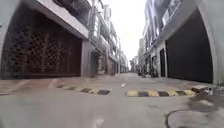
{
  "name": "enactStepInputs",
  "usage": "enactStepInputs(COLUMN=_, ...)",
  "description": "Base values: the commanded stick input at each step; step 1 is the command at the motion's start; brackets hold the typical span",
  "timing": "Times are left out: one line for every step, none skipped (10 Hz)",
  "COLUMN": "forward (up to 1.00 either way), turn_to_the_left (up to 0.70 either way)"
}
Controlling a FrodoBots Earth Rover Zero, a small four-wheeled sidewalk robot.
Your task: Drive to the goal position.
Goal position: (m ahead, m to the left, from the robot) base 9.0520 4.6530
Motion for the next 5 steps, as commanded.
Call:
enactStepInputs(forward=0.85, turn_to_the_left=0.00)
enactStepInputs(forward=0.85, turn_to_the_left=0.00)
enactStepInputs(forward=0.85, turn_to_the_left=0.00)
enactStepInputs(forward=0.85, turn_to_the_left=0.00)
enactStepInputs(forward=0.85, turn_to_the_left=0.00)
